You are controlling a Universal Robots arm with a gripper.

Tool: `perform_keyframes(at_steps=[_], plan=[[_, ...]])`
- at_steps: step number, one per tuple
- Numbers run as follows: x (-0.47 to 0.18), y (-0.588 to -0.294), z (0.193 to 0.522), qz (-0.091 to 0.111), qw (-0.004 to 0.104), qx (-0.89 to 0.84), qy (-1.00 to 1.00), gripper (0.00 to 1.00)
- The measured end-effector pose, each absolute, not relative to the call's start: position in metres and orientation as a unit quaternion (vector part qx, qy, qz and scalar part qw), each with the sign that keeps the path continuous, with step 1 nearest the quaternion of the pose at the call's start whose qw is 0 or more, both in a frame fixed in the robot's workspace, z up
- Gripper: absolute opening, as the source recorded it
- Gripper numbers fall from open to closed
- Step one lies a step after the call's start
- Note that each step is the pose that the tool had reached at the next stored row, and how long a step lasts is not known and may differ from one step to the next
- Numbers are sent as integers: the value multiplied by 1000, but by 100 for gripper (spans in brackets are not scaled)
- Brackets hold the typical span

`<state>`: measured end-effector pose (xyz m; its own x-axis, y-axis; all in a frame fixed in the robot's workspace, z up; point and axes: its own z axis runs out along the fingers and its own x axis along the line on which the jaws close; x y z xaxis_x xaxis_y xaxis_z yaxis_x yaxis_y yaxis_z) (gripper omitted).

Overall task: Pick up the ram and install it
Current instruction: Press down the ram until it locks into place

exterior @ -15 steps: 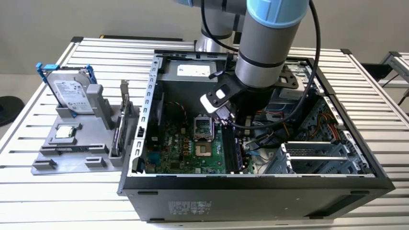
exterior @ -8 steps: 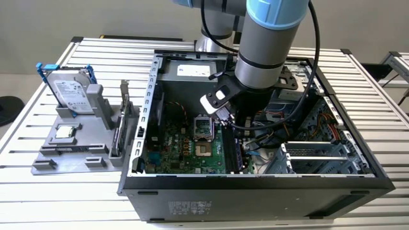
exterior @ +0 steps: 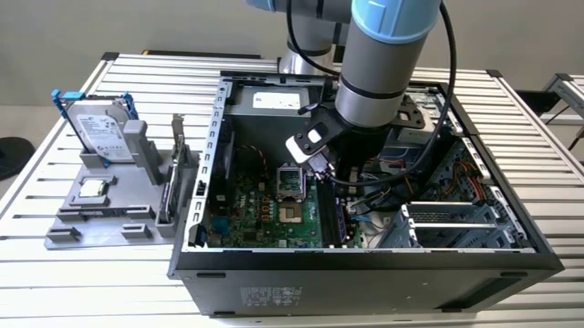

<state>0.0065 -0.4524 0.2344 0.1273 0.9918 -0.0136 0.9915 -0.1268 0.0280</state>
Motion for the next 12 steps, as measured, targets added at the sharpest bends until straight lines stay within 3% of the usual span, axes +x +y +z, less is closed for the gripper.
perform_keyframes(at_steps=[12], plan=[[7, -452, 227, 4, 15, 730, 683, 0]])
